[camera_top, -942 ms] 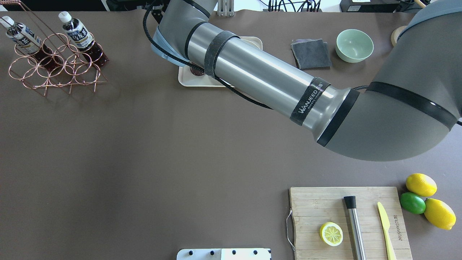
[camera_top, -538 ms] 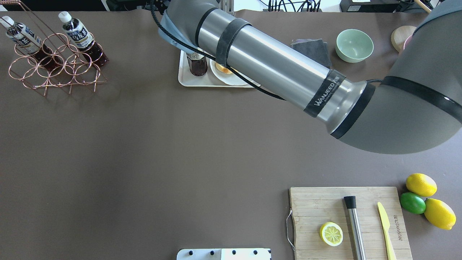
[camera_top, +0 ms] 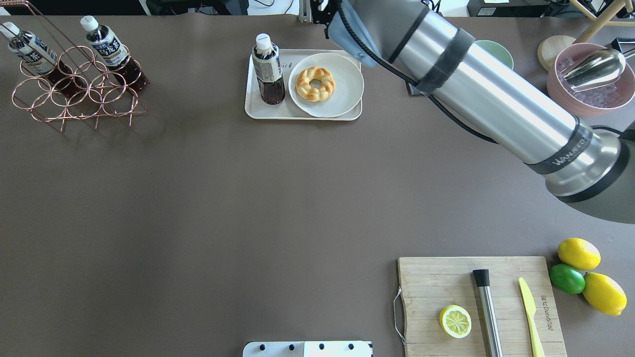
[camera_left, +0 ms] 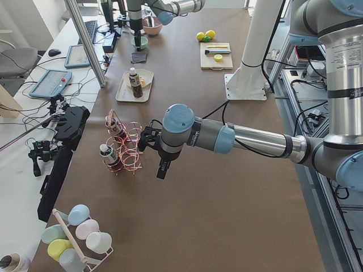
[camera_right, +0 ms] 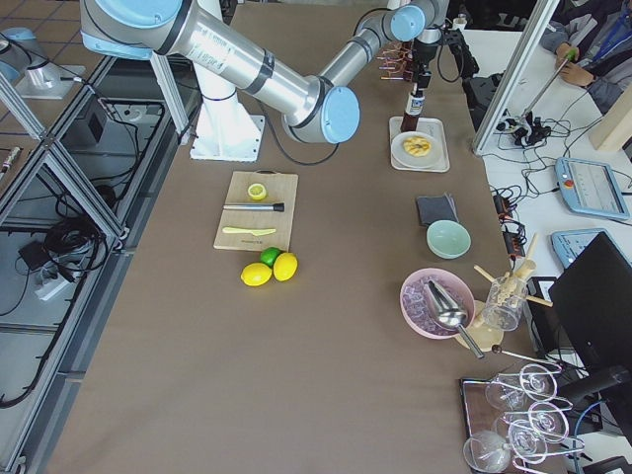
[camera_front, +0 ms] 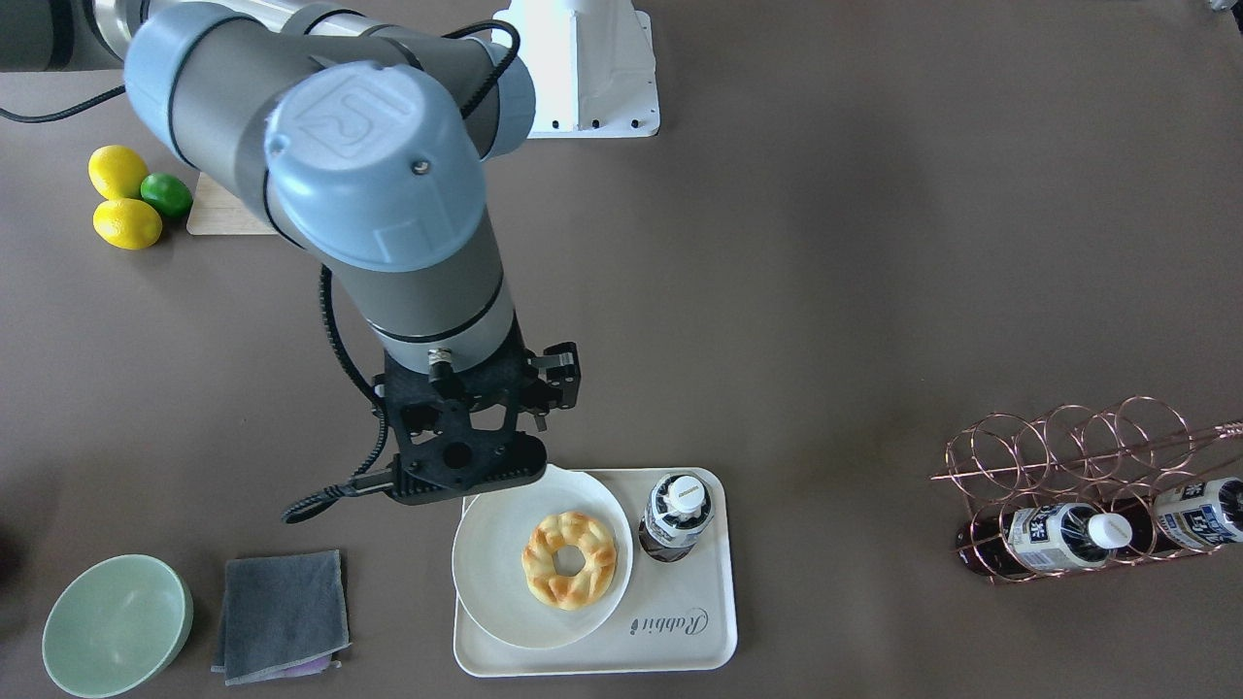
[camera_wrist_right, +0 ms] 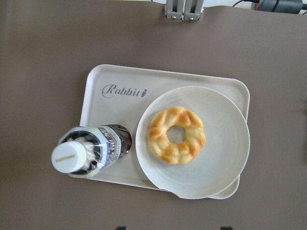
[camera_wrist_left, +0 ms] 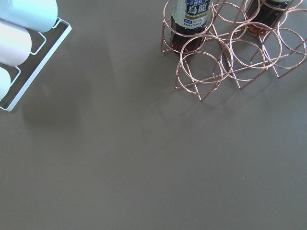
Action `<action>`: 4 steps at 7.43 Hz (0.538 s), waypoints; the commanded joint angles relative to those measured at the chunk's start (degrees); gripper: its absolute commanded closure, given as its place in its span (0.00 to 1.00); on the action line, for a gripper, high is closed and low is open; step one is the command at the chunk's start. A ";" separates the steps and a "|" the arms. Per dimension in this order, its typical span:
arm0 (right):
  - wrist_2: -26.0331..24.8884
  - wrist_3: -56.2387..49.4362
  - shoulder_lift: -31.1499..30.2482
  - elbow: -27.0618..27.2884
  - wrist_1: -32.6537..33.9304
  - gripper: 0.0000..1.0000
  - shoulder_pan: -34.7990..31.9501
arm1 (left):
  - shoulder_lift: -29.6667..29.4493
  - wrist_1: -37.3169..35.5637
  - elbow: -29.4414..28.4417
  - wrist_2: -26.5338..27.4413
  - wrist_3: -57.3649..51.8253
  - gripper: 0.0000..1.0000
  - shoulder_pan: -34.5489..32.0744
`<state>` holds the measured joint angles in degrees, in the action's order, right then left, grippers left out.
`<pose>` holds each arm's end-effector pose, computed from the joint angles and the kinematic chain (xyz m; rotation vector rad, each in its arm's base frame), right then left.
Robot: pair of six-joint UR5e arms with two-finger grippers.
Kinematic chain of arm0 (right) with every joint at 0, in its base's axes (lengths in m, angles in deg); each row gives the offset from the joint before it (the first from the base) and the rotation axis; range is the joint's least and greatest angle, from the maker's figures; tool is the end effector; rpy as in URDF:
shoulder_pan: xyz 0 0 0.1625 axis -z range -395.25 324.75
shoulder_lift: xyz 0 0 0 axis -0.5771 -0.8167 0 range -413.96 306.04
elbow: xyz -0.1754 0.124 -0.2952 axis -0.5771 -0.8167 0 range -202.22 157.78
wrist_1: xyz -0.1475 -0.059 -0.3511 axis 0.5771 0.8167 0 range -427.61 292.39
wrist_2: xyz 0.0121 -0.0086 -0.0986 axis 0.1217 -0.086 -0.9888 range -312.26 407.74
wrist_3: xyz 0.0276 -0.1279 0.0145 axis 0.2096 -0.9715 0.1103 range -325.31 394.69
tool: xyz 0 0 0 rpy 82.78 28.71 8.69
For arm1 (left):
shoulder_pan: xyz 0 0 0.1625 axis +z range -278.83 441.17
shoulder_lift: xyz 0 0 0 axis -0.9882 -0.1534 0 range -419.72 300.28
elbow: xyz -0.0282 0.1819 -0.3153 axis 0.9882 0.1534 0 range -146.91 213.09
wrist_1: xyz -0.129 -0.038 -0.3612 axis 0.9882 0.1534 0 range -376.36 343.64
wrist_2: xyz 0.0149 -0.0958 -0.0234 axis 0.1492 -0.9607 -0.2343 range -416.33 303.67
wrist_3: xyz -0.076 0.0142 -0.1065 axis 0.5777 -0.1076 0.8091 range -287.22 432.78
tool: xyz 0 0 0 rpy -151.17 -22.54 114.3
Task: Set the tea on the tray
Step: 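Open the right gripper to release the bottle beside the plate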
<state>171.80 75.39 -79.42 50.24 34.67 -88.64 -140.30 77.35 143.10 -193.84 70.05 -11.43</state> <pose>-0.3817 -0.6138 0.0879 0.0993 -0.8162 -0.1126 -0.0550 -0.4122 0.5178 0.2732 0.8129 0.1056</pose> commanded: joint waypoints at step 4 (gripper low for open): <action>3.47 -33.48 -38.37 28.87 3.01 0.01 -16.78 | -2.39 -10.30 0.12 7.51 -6.15 0.03 -1.53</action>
<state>174.89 55.60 -106.56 73.83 37.61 -98.06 -142.27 68.50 143.44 -189.25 64.10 -13.10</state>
